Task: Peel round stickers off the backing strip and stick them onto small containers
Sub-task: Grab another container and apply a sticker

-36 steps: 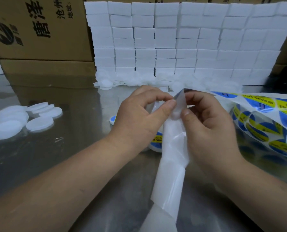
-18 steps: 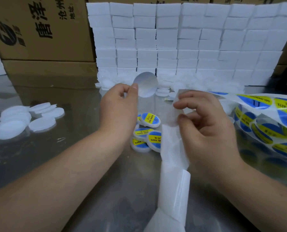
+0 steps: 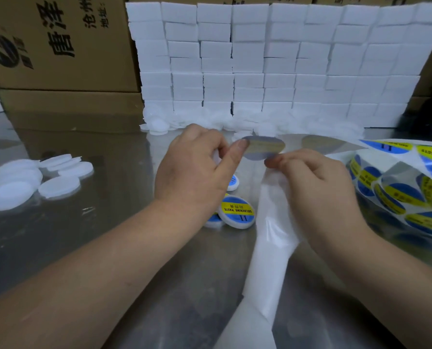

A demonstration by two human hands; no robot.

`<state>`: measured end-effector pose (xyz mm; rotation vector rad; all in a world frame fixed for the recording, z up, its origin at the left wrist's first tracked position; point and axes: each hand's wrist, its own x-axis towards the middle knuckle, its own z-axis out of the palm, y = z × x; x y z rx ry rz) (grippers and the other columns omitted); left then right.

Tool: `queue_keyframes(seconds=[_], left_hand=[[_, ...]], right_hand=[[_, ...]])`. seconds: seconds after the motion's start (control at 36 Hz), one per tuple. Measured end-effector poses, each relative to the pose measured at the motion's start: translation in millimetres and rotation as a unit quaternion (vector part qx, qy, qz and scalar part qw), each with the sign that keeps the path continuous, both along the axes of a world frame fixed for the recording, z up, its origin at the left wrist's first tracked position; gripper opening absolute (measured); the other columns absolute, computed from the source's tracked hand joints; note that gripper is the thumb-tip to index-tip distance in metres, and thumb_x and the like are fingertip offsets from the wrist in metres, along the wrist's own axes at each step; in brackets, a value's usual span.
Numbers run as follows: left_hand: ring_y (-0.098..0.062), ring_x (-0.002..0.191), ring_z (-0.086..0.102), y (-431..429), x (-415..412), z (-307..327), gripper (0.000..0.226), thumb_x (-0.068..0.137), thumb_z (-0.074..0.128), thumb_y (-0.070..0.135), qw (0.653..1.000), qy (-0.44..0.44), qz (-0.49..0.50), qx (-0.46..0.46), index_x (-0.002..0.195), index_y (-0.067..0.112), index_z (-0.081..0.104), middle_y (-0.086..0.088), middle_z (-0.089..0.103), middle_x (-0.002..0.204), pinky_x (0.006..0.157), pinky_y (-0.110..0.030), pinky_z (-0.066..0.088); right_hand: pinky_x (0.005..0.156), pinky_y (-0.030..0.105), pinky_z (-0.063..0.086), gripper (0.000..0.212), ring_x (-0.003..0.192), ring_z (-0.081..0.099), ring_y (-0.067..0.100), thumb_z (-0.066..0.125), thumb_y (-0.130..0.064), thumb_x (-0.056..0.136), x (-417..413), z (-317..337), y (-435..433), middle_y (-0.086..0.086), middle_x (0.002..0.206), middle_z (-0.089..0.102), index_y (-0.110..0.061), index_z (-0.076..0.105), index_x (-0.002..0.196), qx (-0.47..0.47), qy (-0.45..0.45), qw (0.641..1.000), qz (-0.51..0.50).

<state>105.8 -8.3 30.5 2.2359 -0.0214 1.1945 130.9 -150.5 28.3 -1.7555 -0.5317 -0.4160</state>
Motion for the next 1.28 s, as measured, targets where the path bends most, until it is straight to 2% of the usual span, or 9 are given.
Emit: queue_keyframes(seconds=[0.17, 0.47, 0.61, 0.69, 0.78, 0.83, 0.94, 1.08, 1.28], left_hand=[[-0.013, 0.080, 0.041, 2, -2, 4, 0.031, 0.080, 0.063, 0.044, 0.999, -0.021, 0.006, 0.035, 0.066, 0.024, 0.045, 0.011, 0.037, 0.074, 0.058, -0.011, 0.027], [-0.011, 0.074, 0.033, 2, -4, 10, 0.045, 0.059, 0.062, 0.058, 0.998, -0.018, 0.028, 0.052, 0.062, 0.033, 0.025, 0.017, 0.030, 0.072, 0.055, -0.020, 0.020], [-0.008, 0.078, 0.033, 6, 8, 1, 0.033, 0.075, 0.068, 0.027, 0.998, 0.000, 0.044, 0.037, 0.079, 0.024, 0.035, 0.008, 0.034, 0.088, 0.059, -0.019, 0.018], [-0.001, 0.075, 0.037, 12, 14, 3, 0.015, 0.088, 0.051, 0.014, 0.996, 0.025, 0.027, -0.082, 0.092, 0.022, 0.039, 0.010, 0.042, 0.097, 0.061, -0.018, 0.027], [0.011, 0.081, 0.053, 12, 16, 9, 0.018, 0.096, 0.043, 0.025, 0.958, 0.027, -0.054, -0.280, 0.113, 0.027, 0.044, 0.019, 0.055, 0.099, 0.066, -0.012, 0.043], [-0.008, 0.101, 0.059, 9, 17, 9, 0.023, 0.097, 0.039, 0.026, 0.935, 0.044, -0.103, -0.337, 0.119, 0.027, 0.046, 0.006, 0.061, 0.114, 0.079, -0.026, 0.046], [-0.015, 0.082, 0.067, 2, 10, 12, 0.024, 0.098, 0.040, 0.023, 0.901, 0.068, -0.194, -0.382, 0.091, 0.037, 0.058, -0.004, 0.056, 0.116, 0.062, -0.025, 0.056], [-0.020, 0.066, 0.065, 0, 8, 12, 0.030, 0.097, 0.040, 0.012, 0.834, 0.122, -0.307, -0.441, 0.091, 0.032, 0.062, -0.011, 0.062, 0.103, 0.083, -0.046, 0.051], [-0.027, 0.078, 0.061, -2, 3, 17, 0.028, 0.093, 0.029, 0.015, 0.722, 0.135, -0.415, -0.537, 0.095, 0.013, 0.057, -0.019, 0.062, 0.095, 0.063, -0.032, 0.055]], right_hand=[[0.071, 0.026, 0.044, 0.035, 0.075, 0.062, 0.004, 0.047, -0.049, 0.075, 0, 2, -2, -0.011, 0.072, 0.070, -0.026, 0.070, 0.063, 0.091, 0.055, 0.994, -0.013], [0.045, 0.008, 0.036, 0.022, 0.049, 0.048, -0.002, 0.062, -0.021, 0.081, 6, 0, -2, -0.015, 0.052, 0.058, -0.021, 0.067, 0.060, 0.102, 0.063, 0.992, -0.027], [0.048, 0.007, 0.038, 0.019, 0.050, 0.050, -0.007, 0.062, -0.025, 0.084, 8, -2, -2, -0.021, 0.052, 0.060, -0.026, 0.067, 0.066, 0.100, 0.052, 0.993, -0.032], [0.046, 0.008, 0.038, 0.023, 0.047, 0.047, -0.004, 0.061, -0.025, 0.084, 9, -1, -4, -0.018, 0.048, 0.057, -0.026, 0.066, 0.062, 0.132, 0.053, 0.989, -0.036], [0.050, 0.009, 0.040, 0.028, 0.051, 0.048, -0.004, 0.062, -0.022, 0.083, 7, -2, -1, -0.017, 0.052, 0.058, -0.027, 0.066, 0.056, 0.125, 0.055, 0.990, -0.013], [0.053, 0.012, 0.043, 0.027, 0.054, 0.052, -0.002, 0.063, -0.018, 0.082, 5, -5, 4, -0.016, 0.055, 0.061, -0.027, 0.067, 0.056, 0.117, 0.068, 0.991, 0.018], [0.057, 0.014, 0.045, 0.030, 0.057, 0.055, -0.002, 0.063, -0.013, 0.082, 3, -5, 6, -0.014, 0.059, 0.065, -0.030, 0.070, 0.058, 0.105, 0.079, 0.989, 0.073], [0.057, 0.009, 0.044, 0.033, 0.056, 0.056, -0.007, 0.062, -0.009, 0.084, 1, -6, 8, -0.017, 0.060, 0.067, -0.030, 0.070, 0.060, 0.098, 0.068, 0.985, 0.127], [0.063, 0.010, 0.047, 0.030, 0.064, 0.060, -0.006, 0.061, -0.010, 0.084, 1, -6, 7, -0.017, 0.066, 0.070, -0.031, 0.069, 0.063, 0.094, 0.058, 0.984, 0.136]])
